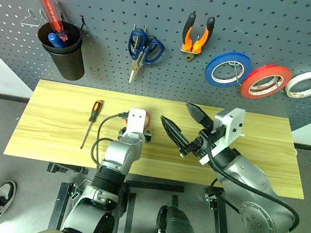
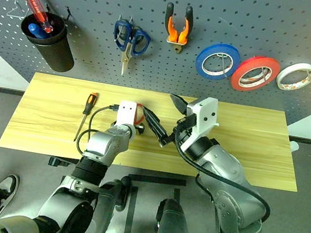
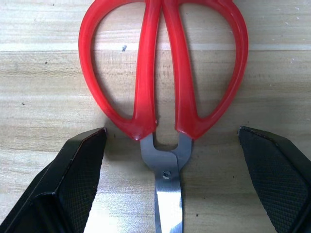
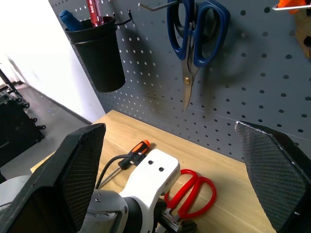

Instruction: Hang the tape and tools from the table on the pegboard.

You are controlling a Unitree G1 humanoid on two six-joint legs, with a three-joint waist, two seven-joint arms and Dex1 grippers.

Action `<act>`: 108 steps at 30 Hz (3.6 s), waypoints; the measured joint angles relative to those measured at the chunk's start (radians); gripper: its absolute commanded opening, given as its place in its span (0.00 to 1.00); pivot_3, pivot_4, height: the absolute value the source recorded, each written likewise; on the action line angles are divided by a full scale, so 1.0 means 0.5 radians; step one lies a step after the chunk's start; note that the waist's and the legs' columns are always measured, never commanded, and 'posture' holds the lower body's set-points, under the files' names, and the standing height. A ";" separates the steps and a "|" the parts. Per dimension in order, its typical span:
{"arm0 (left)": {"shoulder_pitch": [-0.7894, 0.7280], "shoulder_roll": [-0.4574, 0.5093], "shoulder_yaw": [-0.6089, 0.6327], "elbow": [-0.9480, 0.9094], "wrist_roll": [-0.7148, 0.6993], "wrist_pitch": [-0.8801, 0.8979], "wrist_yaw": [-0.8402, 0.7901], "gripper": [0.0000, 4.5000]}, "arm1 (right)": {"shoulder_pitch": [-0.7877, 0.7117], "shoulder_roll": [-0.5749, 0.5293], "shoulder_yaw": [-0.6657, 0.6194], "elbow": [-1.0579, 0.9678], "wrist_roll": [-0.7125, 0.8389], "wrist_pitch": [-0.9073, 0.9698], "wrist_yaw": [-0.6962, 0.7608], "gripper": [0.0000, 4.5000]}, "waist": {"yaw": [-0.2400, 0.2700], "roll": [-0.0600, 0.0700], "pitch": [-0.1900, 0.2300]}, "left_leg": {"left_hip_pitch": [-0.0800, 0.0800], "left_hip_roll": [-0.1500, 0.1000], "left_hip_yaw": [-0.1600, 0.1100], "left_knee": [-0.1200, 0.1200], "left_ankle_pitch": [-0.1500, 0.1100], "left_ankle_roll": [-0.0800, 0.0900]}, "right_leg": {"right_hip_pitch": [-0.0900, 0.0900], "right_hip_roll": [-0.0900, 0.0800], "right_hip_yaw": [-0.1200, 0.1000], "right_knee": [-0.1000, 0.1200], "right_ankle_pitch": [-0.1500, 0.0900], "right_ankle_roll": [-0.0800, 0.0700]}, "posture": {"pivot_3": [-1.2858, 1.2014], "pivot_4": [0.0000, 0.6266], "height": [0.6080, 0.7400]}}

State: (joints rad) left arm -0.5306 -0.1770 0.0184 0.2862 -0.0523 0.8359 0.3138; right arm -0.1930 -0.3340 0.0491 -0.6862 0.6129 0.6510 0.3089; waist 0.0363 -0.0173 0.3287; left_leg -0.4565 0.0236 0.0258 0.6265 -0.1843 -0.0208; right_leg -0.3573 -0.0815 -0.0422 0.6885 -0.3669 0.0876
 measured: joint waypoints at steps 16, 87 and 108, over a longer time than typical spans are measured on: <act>0.095 -0.019 -0.057 -0.107 0.079 0.023 0.000 1.00 | 0.001 -0.003 0.000 -0.003 -0.001 0.000 -0.027 0.99 | 0.000 0.000 0.000 | 0.000 0.000 0.001 -0.002 -0.003 0.003 | 0.001 -0.001 0.001 -0.006 0.000 0.000 | 0.51 0.56 0.80; 0.617 0.733 -0.731 -1.134 0.837 -1.891 -0.325 0.23 | 0.434 -0.373 -0.586 -0.137 0.578 -0.160 0.406 1.00 | -0.049 -0.005 0.001 | -0.011 -0.003 0.004 -0.024 0.004 -0.006 | -0.006 -0.004 -0.005 -0.033 0.001 0.002 | 0.52 0.43 0.80; 0.665 0.691 -0.374 -1.076 1.030 -2.098 -0.198 0.23 | 0.445 -0.375 -0.717 -0.190 0.824 -0.450 0.514 1.00 | -0.045 -0.006 -0.005 | -0.010 -0.001 -0.001 0.004 0.003 -0.005 | -0.004 -0.002 -0.007 -0.004 0.001 0.003 | 0.52 0.40 0.80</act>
State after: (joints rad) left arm -0.1983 0.1687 -0.1688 -0.2519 0.4625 -0.2129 0.2149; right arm 0.0293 -0.5215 -0.3092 -0.7810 1.0250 0.4262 0.5658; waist 0.0136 -0.0201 0.3263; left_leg -0.4613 0.0228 0.0255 0.6286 -0.1827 -0.0232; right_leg -0.3594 -0.0824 -0.0456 0.6865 -0.3662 0.0889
